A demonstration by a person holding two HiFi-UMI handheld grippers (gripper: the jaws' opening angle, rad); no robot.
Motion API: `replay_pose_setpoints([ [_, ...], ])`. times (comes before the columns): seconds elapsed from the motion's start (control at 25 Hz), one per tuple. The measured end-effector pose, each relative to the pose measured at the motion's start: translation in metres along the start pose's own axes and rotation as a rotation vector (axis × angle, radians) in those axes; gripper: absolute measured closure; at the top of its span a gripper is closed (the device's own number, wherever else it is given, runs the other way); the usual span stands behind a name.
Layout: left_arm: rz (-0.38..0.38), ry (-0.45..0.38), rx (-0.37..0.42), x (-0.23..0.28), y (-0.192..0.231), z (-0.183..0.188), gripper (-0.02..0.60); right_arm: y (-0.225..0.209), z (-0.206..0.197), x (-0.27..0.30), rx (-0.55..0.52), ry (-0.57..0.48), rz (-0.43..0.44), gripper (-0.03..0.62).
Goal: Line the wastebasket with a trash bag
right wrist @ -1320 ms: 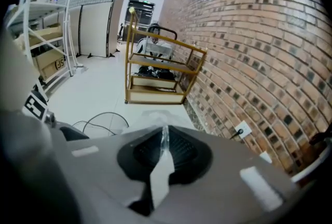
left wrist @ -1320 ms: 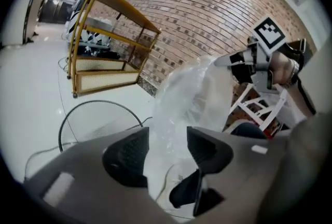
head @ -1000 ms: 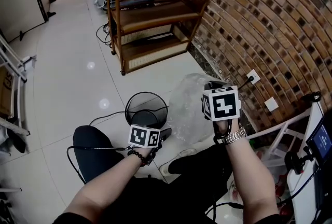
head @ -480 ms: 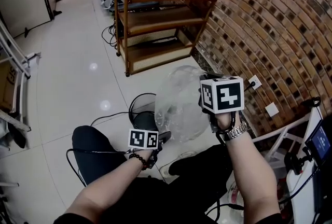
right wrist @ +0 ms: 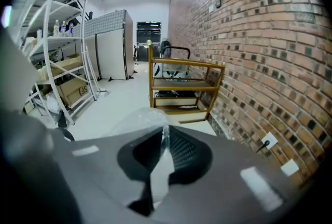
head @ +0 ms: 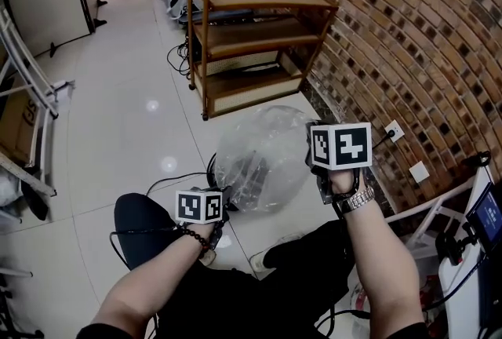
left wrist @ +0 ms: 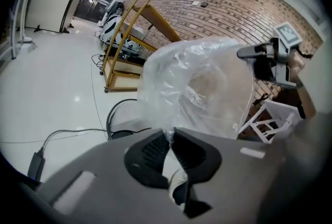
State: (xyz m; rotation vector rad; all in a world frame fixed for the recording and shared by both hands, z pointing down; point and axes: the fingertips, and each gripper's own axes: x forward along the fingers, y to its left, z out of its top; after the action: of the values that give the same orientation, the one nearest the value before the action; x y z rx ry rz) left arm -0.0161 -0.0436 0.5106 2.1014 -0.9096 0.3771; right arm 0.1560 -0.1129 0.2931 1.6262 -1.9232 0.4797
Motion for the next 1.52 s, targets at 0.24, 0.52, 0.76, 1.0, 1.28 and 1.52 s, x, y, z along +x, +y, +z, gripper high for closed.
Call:
replay_pose_setpoints([
  [0.24,0.025,0.053,0.052,-0.035,0.019,0.018,0.569,0.009,-0.023,0.014,0.013,0.045,0.035,0.591],
  [0.52,0.018,0.202,0.085,-0.061,0.026,0.025,0.568,0.023,-0.049,0.025,0.015,0.097,0.079,0.591],
  [0.76,0.030,0.318,0.083,-0.064,0.035,0.031,0.557,0.023,-0.081,0.040,0.045,0.160,0.091,0.591],
  [1.0,0.059,0.402,0.084,-0.052,0.045,0.030,0.549,0.018,-0.112,0.060,0.067,0.224,0.086,0.591],
  [1.28,0.111,0.497,0.101,-0.040,0.068,0.020,0.548,0.015,-0.139,0.084,0.094,0.272,0.077,0.591],
  [1.52,0.141,0.518,0.086,-0.024,0.084,0.021,0.548,0.014,-0.157,0.105,0.110,0.291,0.068,0.591],
])
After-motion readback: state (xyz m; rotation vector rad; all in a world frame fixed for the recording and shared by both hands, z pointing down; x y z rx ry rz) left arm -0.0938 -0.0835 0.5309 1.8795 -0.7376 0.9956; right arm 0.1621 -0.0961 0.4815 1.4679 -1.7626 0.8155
